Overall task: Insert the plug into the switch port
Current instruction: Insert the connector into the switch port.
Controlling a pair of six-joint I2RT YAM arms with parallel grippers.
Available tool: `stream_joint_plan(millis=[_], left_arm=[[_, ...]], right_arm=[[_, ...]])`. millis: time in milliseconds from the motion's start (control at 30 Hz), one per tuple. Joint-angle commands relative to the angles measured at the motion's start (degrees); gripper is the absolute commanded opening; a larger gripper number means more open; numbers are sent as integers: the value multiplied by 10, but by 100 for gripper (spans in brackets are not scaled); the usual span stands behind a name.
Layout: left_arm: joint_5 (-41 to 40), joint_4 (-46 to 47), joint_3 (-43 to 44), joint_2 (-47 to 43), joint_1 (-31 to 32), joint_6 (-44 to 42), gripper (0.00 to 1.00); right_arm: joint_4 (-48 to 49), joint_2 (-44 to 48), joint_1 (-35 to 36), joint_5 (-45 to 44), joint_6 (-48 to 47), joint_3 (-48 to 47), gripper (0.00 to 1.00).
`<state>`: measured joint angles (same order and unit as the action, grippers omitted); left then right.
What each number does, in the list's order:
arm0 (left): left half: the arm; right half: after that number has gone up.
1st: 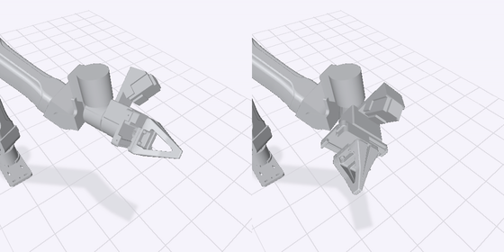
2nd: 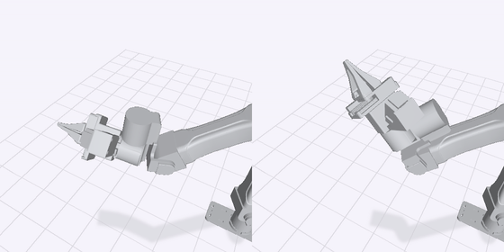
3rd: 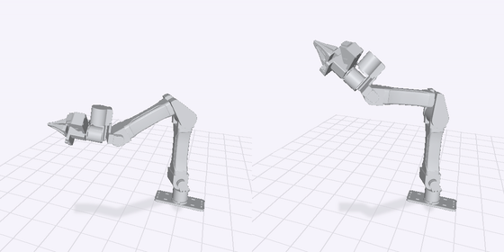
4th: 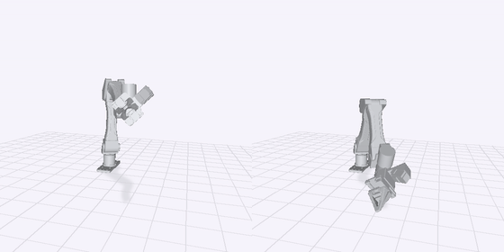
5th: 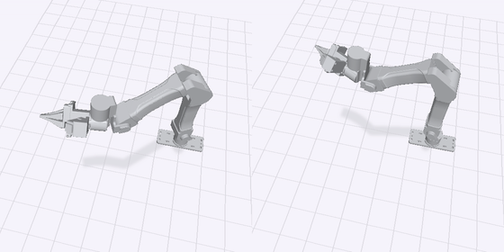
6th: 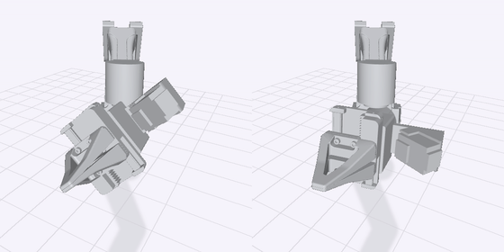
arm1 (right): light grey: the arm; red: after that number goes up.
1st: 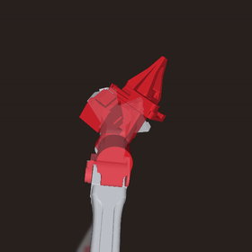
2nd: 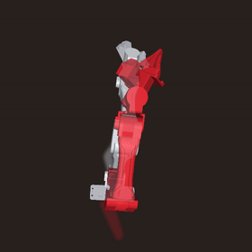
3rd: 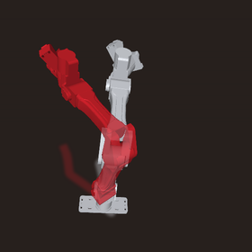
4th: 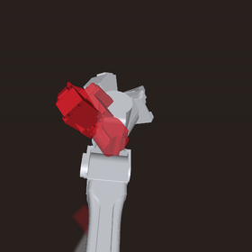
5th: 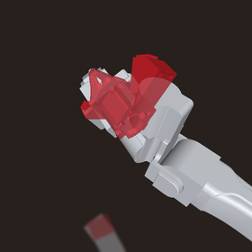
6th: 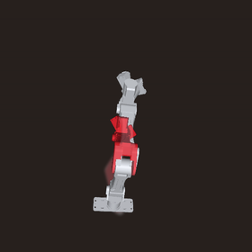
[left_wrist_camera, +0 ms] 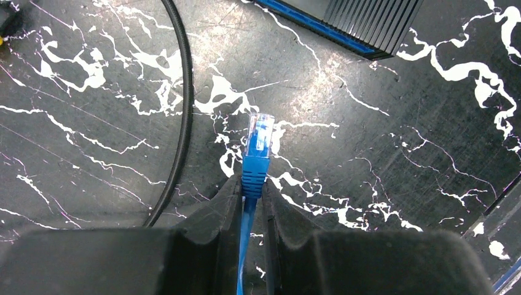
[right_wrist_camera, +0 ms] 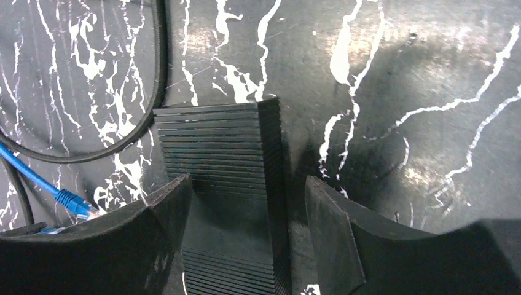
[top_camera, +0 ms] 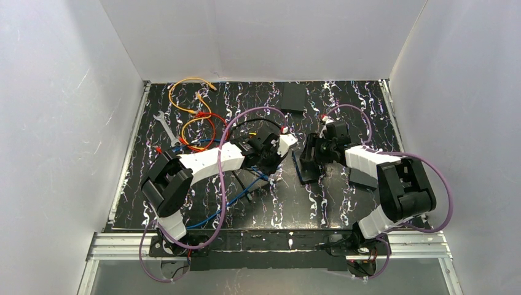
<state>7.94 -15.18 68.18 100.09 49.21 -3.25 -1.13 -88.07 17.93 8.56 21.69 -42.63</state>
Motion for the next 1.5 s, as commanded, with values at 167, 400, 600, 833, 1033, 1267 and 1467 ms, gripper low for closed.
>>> stream_joint_plan(millis=[167,400,600,833,1033,1267,1467], left_arm=[[-15,6,-12,10,2,-6,0],[-26,-5,-11,26,7,3,0],[-57,-34,14,56,14,10,0],[-92,-33,20,59,28,12,0],[-117,-18,5,49,29,23,0],[-166,-36,-21,37,29,27,0],[-266,-56,-79,8,26,20,0]], right_arm=[[6,-17,-3,134,-18,18,67],[32,10,2,158,-28,48,66],[47,1,15,181,-38,50,65],[58,25,18,130,-35,59,66],[60,55,4,93,-20,70,68],[43,54,-4,96,-8,81,69],[56,77,-4,109,7,106,69]])
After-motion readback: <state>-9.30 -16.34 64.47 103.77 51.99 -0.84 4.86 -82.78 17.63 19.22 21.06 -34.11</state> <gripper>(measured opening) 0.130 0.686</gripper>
